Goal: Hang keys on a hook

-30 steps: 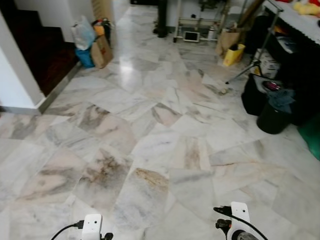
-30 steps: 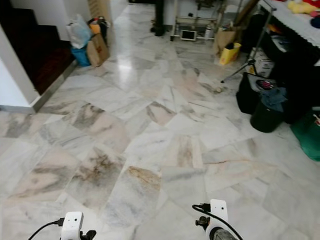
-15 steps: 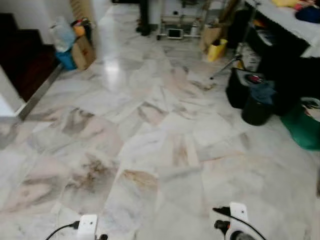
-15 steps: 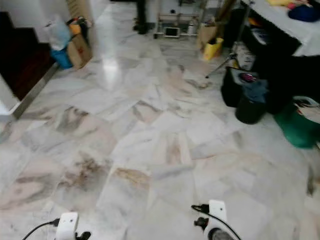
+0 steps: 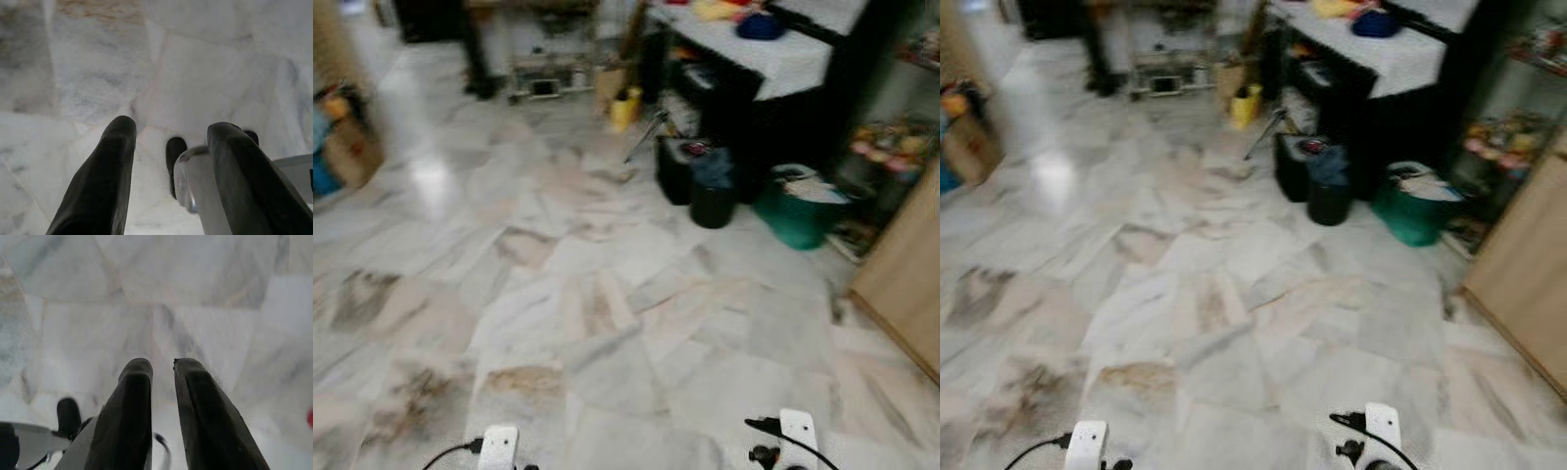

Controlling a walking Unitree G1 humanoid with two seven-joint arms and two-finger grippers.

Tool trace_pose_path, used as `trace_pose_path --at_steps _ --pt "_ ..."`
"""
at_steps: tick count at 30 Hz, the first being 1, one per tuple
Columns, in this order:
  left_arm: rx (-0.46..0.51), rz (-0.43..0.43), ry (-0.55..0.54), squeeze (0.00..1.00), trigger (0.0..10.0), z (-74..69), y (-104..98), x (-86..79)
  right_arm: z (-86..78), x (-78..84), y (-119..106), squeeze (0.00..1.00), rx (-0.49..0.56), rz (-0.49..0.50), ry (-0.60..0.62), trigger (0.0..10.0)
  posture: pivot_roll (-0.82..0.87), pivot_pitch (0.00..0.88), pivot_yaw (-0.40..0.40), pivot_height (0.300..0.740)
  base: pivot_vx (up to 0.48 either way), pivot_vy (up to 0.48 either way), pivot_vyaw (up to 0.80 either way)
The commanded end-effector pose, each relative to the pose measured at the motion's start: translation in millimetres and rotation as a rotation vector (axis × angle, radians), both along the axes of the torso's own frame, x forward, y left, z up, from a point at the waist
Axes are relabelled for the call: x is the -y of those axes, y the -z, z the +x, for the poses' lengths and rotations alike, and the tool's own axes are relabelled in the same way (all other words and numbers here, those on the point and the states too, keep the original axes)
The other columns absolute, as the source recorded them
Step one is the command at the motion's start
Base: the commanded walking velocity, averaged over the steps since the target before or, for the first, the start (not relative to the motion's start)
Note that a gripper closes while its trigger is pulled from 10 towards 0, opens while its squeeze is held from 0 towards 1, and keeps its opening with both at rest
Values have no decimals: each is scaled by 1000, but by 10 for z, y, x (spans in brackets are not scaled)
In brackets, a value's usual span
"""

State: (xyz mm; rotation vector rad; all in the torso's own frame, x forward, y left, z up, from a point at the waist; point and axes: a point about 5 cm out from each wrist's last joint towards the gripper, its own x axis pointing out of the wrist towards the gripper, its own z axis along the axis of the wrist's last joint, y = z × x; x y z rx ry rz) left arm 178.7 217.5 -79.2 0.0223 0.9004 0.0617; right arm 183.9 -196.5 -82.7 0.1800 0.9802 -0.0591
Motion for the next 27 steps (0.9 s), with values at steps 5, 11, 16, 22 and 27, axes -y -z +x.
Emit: trace_pose_path --at_steps 5,11,16,22,27 --pt "-9 -9 7 0 10000 -7 11 31 33 30 -20 0 11 1 23 10000 81 0 -53 721 0 -288 -729" --pt "-3 -5 16 0 10000 11 4 43 30 9 -15 0 11 6 34 10000 81 0 -55 721 0 0 -726" --pt "4 -11 24 0 10000 37 -2 77 32 -31 -9 0 11 18 56 10000 80 0 -57 721 0 0 -726" --pt "10 -11 25 0 10000 50 -9 79 31 -30 -8 0 10 19 62 10000 78 0 -58 721 0 0 -725" --pt "14 -3 22 0 10000 55 -18 49 30 -28 -8 0 9 18 64 10000 86 0 -62 721 0 -219 -725"
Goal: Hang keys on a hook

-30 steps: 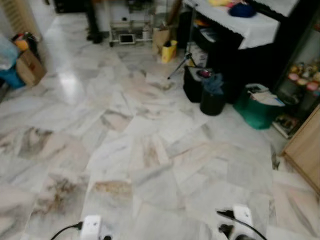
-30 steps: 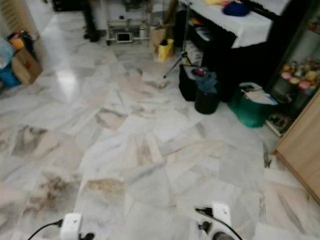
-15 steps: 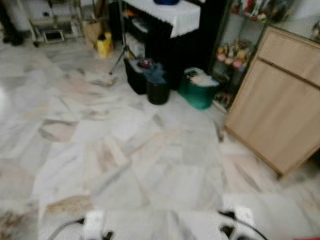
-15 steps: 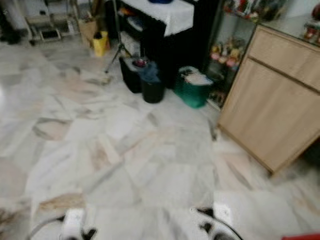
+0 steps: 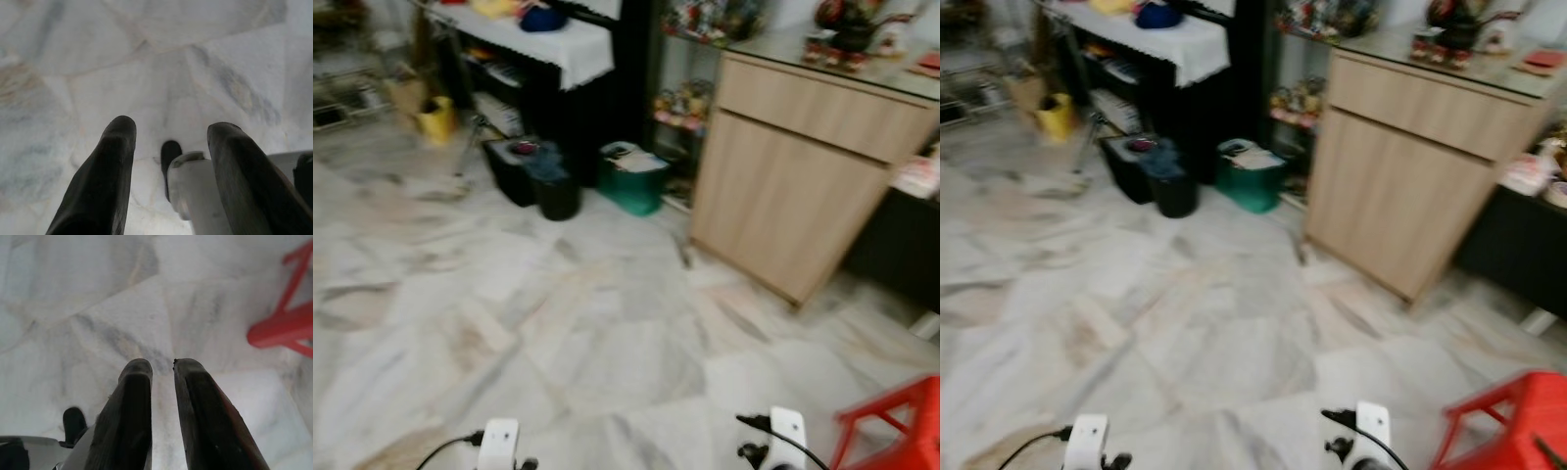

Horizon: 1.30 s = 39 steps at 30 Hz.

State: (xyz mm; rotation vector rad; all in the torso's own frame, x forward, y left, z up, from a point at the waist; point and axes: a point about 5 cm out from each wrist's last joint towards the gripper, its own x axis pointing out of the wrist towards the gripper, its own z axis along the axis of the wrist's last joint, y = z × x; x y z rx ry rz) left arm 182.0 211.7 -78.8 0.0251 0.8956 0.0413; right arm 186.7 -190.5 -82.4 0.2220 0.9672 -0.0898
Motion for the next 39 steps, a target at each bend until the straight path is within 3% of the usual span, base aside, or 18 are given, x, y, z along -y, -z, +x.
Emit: trace_pose_path --at_steps 1,12,26,39 --pt "9 2 -1 0 10000 21 -14 -14 4 29 -5 0 0 -3 18 10000 86 0 -62 721 0 -277 -725" --pt "7 11 2 0 10000 11 -13 -32 4 22 -4 0 2 -2 25 10000 87 0 -61 721 0 0 -725" --pt "16 12 9 0 10000 31 -20 -12 23 27 -14 0 15 -5 47 10000 88 0 -60 721 0 -205 -723" --pt "17 19 22 0 10000 34 -26 -24 40 34 -26 0 36 -11 76 10000 87 0 -49 721 0 -313 0"
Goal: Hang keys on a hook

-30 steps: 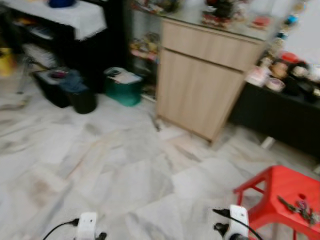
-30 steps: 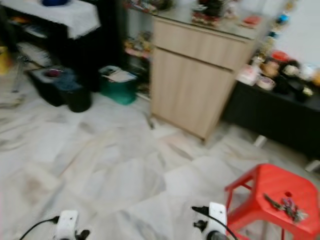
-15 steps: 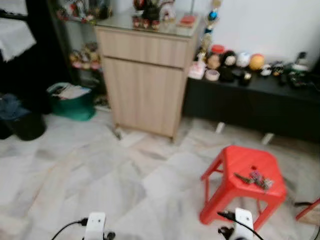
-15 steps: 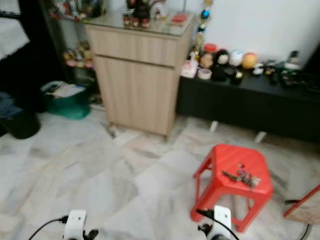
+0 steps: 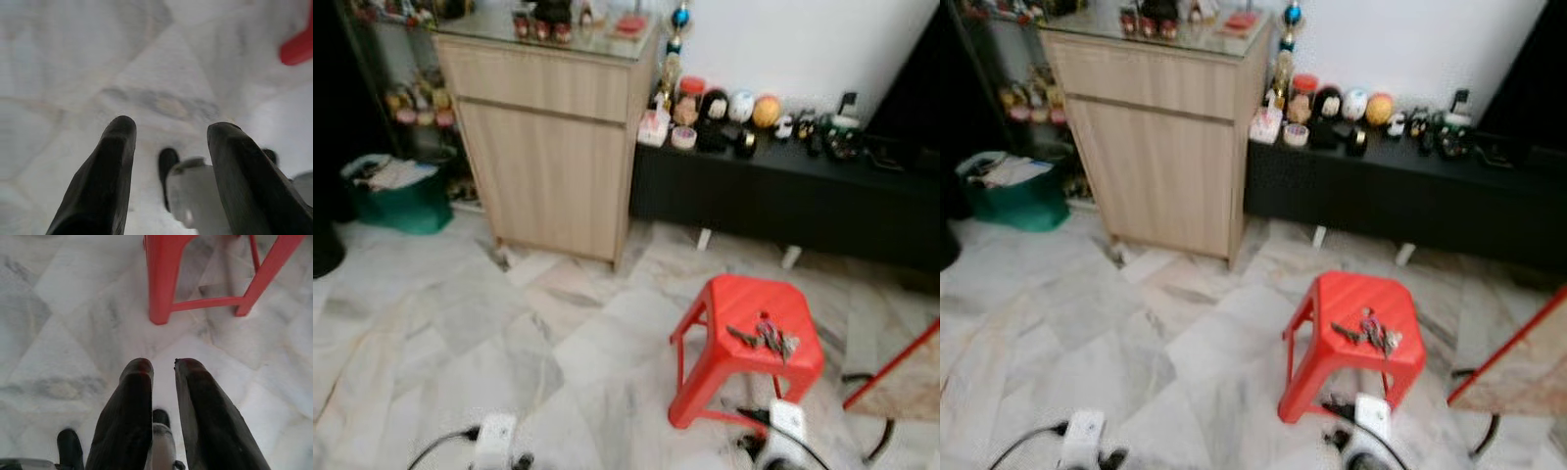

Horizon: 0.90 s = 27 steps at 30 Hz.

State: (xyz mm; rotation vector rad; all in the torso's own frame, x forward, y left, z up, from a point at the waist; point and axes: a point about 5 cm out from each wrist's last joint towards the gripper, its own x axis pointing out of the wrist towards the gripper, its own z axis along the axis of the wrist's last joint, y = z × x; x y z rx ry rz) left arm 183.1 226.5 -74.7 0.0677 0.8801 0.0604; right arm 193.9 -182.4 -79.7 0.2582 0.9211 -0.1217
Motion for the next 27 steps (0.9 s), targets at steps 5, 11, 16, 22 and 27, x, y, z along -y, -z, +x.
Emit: trace_pose_path --at_steps 5,11,16,22,27 --pt "3 -25 22 0 10000 29 13 127 -29 114 0 0 -3 -20 36 10000 87 0 -49 721 0 -332 0" --pt "17 -37 -6 0 10000 38 5 119 -23 110 -3 0 2 -18 38 10000 88 0 -50 721 0 0 0" --pt "29 -46 -18 0 10000 45 -2 115 -25 130 -6 0 8 -22 40 10000 86 0 -51 721 0 0 0" --pt "36 -51 -25 0 10000 54 -7 114 -36 143 -3 0 8 -22 42 10000 82 0 -50 721 139 0 0" --pt "40 -56 -21 0 10000 73 -15 125 -34 142 -5 0 14 -14 43 10000 80 0 -51 721 291 0 0"
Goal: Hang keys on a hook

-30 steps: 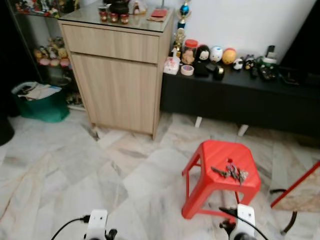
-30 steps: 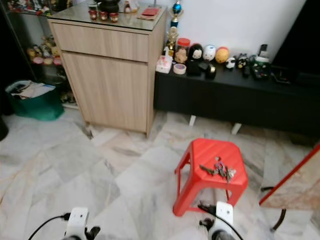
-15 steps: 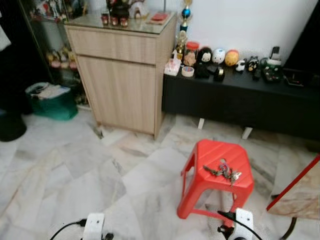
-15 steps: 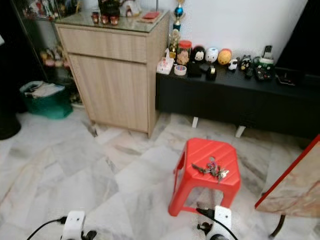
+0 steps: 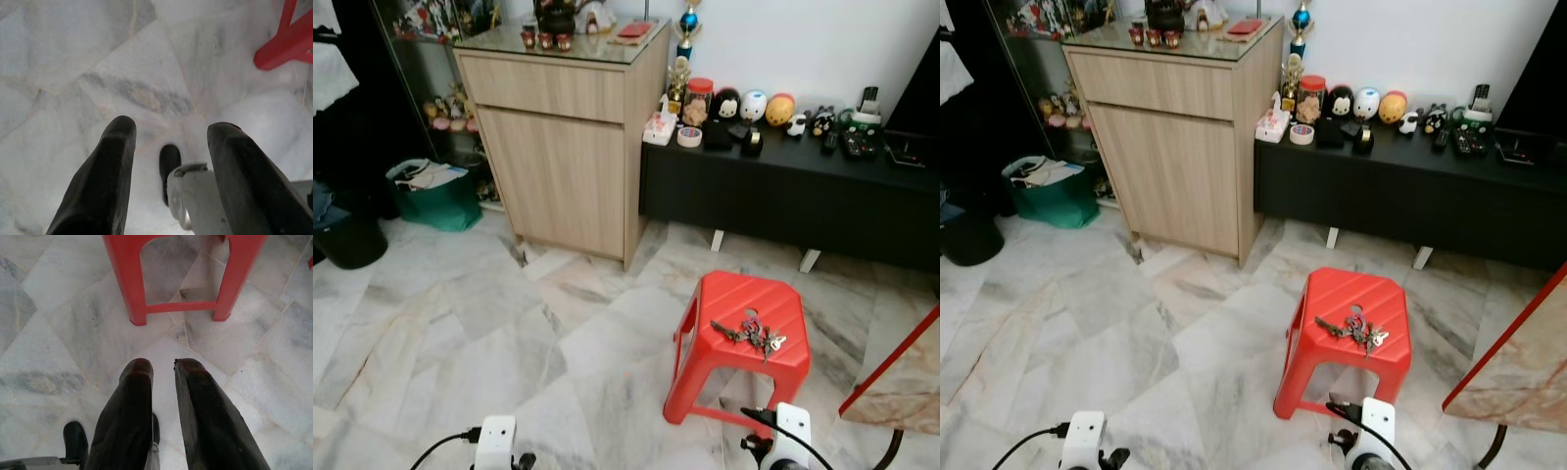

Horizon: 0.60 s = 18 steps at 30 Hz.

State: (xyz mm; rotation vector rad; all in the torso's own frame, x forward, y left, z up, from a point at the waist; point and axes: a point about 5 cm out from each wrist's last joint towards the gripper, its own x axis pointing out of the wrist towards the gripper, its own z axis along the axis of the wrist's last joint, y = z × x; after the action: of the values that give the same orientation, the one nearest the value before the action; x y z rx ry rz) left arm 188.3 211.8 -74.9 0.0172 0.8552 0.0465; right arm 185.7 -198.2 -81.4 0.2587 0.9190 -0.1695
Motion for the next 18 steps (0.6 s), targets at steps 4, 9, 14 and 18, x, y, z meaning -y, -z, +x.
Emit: trace_pose_path --at_steps 4,9,14,18 --pt "13 -9 -11 0 10000 22 -16 -15 55 -10 -27 0 20 -2 3 10000 78 0 -50 721 311 0 0" --pt "13 -10 -12 0 10000 18 -15 -17 62 -7 -30 0 21 -6 6 10000 79 0 -49 721 334 0 0" --pt "13 -4 -14 0 10000 15 -15 -24 66 -7 -32 0 22 -4 9 10000 79 0 -49 721 337 0 -385" --pt "12 -4 -15 0 10000 13 -14 -27 72 -7 -36 0 27 -8 5 10000 79 0 -51 721 336 0 0"
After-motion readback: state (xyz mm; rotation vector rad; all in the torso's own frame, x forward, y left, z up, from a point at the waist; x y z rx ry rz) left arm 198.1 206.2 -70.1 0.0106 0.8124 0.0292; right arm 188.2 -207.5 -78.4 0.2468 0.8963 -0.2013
